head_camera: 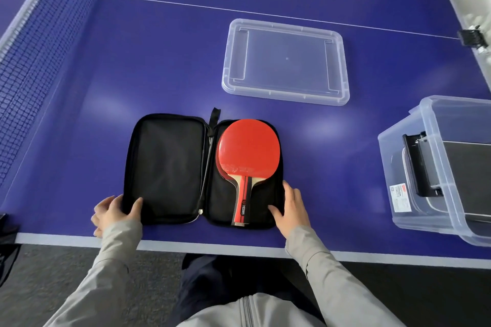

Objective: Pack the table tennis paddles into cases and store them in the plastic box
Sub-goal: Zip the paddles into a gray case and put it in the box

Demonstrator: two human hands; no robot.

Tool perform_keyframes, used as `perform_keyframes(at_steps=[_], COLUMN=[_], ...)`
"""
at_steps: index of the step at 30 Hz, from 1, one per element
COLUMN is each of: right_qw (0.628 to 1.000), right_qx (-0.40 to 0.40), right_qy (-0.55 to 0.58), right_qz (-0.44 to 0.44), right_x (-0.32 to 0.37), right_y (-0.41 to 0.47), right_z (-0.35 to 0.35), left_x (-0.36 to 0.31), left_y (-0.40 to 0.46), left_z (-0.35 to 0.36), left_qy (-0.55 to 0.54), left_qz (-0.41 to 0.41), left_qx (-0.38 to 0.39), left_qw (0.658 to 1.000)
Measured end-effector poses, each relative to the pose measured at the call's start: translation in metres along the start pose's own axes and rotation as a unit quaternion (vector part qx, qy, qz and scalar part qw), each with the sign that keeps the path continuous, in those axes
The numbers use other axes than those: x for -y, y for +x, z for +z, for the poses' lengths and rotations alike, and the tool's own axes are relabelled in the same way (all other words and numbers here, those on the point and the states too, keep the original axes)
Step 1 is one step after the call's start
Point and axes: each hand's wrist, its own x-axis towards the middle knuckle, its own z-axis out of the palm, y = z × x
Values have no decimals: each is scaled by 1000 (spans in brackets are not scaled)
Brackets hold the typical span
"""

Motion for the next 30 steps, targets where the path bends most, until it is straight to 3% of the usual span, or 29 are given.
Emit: perform_keyframes(at_steps=[3, 6, 9, 15, 18, 21, 24, 30], right_qw=[1000, 1000, 1000, 999, 983, 936, 898, 928], right_qx=[-1, -3, -5, 3, -50, -107, -91, -70], right_qy=[2, 7, 1, 51, 170, 325, 414, 340], right_qz=[2, 2, -1, 12, 36, 84, 119, 135], right_x=[0, 0, 0, -2, 1, 8, 25, 39], right_y=[0, -1, 0, 3, 8, 16, 26, 37], right_z=[0, 1, 2, -1, -10, -24, -40, -38], left_x=[0, -9, -34, -91, -100, -102, -97, -92], left_y=[-4, -24, -62, -147, -175, -187, -186, -181], left_z=[-10, -35, -54, -23, 18, 59, 87, 109], left_qy=[-132, -304, -348, -252, -152, -42, 30, 93], left_qz=[11, 39, 109, 329, 407, 509, 542, 555], left_qx=[25, 72, 117, 155, 159, 150, 121, 137], left_qw=[991, 949, 924, 897, 887, 847, 831, 815])
